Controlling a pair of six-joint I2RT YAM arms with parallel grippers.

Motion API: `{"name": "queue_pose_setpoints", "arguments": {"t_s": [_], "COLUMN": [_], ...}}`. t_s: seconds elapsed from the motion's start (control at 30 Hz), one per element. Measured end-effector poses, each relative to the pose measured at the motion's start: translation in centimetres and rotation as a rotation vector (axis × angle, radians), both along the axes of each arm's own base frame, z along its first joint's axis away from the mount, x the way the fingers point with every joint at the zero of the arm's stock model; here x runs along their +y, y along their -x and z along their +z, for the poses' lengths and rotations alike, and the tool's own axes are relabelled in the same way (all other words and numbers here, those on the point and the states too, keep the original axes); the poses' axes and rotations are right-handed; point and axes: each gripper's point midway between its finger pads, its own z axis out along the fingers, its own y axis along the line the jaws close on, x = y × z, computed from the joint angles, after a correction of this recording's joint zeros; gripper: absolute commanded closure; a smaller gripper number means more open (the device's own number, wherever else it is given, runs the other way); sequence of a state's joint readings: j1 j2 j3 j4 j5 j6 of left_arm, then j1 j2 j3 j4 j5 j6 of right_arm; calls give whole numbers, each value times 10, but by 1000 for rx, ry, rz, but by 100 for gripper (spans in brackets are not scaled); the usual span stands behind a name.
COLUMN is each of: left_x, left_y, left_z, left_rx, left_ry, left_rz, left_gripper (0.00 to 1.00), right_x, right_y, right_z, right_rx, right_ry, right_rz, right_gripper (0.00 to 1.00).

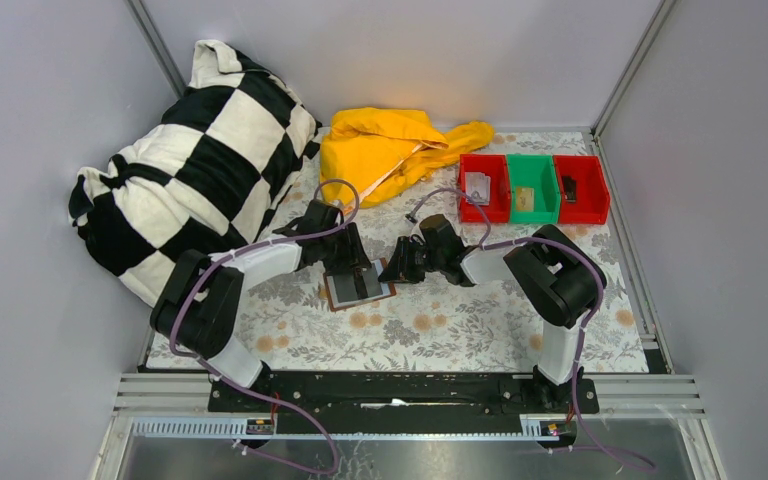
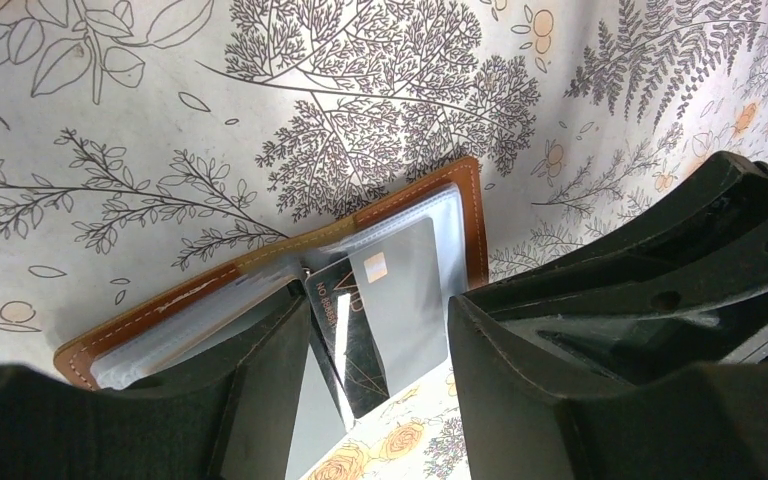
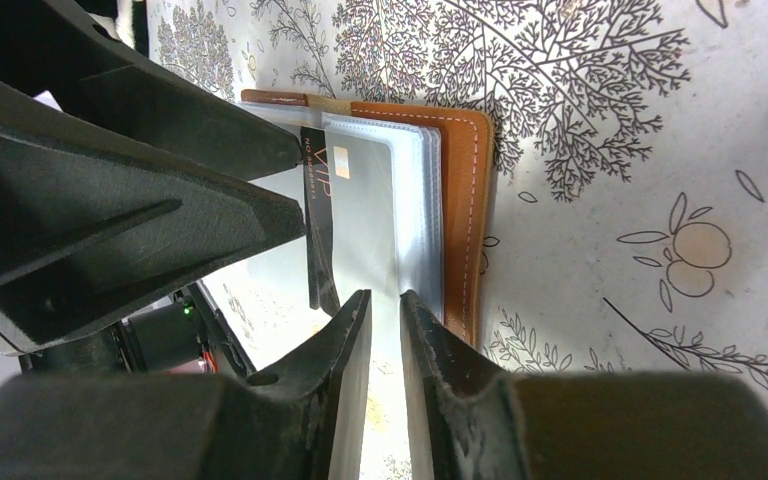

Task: Take the credit cards out of the card holder
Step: Remove the credit card from the card holder.

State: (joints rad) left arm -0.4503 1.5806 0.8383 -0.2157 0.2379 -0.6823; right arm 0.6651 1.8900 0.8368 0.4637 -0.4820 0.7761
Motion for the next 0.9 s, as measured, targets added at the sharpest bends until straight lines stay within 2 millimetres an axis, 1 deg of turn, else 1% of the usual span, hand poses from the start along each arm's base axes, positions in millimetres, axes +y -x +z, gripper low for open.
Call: {"name": "queue_pose_setpoints", "arguments": {"t_s": [0.3, 0.37, 0.43, 0.67, 0.77, 0.9], "left_x": [-3, -3, -3, -5, -6, -6], "left_y": [-2, -2, -2, -2, -2, 1], "left_z": [-7, -10, -10, -9, -10, -11], "left_rx": [10, 13, 11, 2, -4, -16], "left_ry": [2, -2, -3, -3, 9, 34], "left_rz": [-7, -10, -14, -27, -33, -37], "left_gripper": [41, 38, 37, 37, 41, 52], "right_x": [0, 0, 0, 0, 0, 0], "right_y": [0, 1, 1, 1, 1, 1], "right_z": [0, 0, 0, 0, 0, 0], "right_rx": [2, 3, 4, 4, 5, 5], "right_ry": [-4, -4, -4, -5, -5, -6], "right_rz": [-1, -1, -1, -1, -1, 0], "right_gripper": [75, 75, 75, 75, 75, 75]}}
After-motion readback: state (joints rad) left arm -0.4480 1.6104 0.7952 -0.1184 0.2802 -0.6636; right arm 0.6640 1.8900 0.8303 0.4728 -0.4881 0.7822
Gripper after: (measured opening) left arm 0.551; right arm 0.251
